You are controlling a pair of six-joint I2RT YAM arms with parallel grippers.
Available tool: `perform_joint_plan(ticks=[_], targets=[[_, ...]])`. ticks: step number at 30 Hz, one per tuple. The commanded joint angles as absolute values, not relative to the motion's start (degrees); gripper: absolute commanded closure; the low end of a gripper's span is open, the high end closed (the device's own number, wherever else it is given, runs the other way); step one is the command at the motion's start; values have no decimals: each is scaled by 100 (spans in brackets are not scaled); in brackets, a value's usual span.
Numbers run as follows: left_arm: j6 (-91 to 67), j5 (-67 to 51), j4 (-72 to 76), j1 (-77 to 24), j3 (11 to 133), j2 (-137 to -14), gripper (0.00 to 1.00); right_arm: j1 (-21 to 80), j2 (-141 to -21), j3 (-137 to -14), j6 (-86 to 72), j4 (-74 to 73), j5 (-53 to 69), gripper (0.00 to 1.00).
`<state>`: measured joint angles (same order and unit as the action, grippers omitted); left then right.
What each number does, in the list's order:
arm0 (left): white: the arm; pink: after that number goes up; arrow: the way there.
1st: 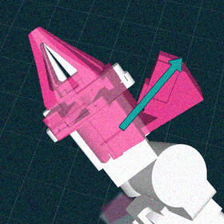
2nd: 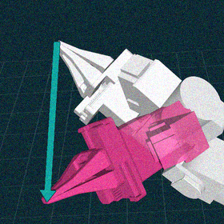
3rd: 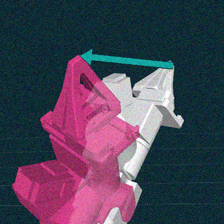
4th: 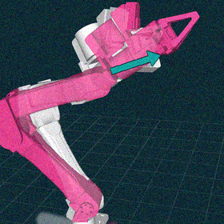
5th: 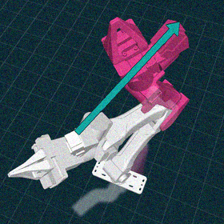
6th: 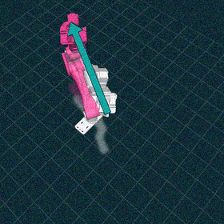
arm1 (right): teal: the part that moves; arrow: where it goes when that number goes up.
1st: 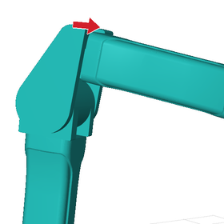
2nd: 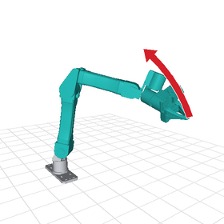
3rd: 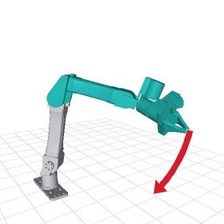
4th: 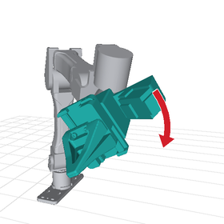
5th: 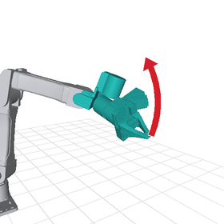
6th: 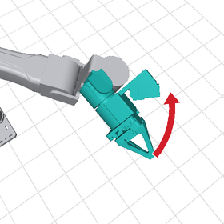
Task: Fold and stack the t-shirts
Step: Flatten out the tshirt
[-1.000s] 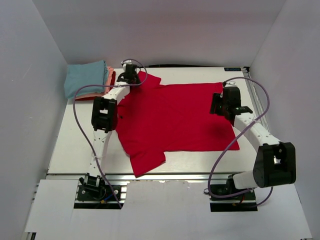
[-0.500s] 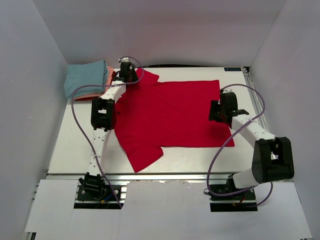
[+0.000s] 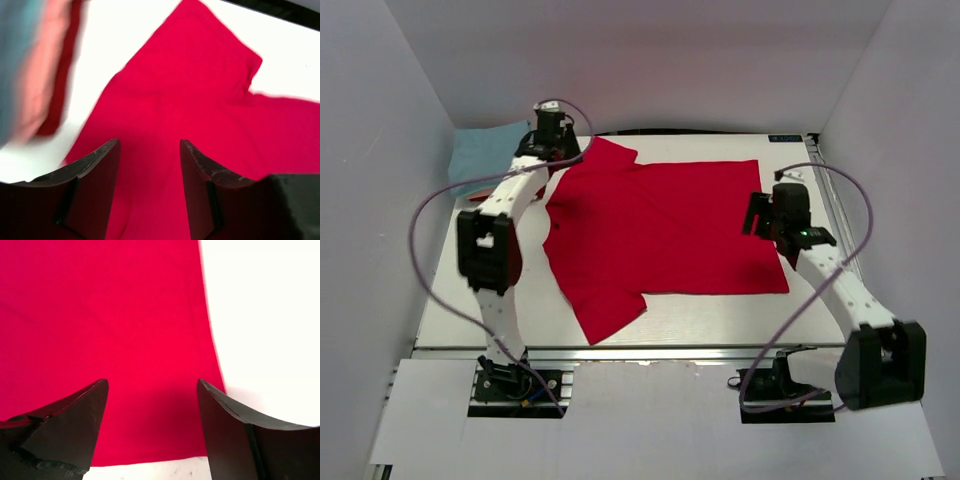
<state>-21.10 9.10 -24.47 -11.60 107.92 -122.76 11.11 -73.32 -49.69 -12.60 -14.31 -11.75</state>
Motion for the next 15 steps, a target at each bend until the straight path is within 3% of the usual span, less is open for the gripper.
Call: perform_joint_plan(ticks=[1,4,9,13,15], targets=[[-2223,1626,-3023,-1143,9540,-10404,38,1116,-6619,-5036,-1546,-1836,-1670,22],[-2811,1337,-3331,-1160,7915,-9156,38,1099,-6425,-4992,-1810,-2564,-1670,25],[-3796,1186,-3305,-1695,5218,-7429,37,1011,-6135,-4344,-2162,-3014,-1855,21],[-4428,1380,-3366,-2486,4247,-6637,34,748,-5863,-3912,-2390,-3103,-1758,19],[-4894,1467,-3523,-2960,3991,-6294,29,493,-5801,-3815,-2408,-3103,-1653,19]])
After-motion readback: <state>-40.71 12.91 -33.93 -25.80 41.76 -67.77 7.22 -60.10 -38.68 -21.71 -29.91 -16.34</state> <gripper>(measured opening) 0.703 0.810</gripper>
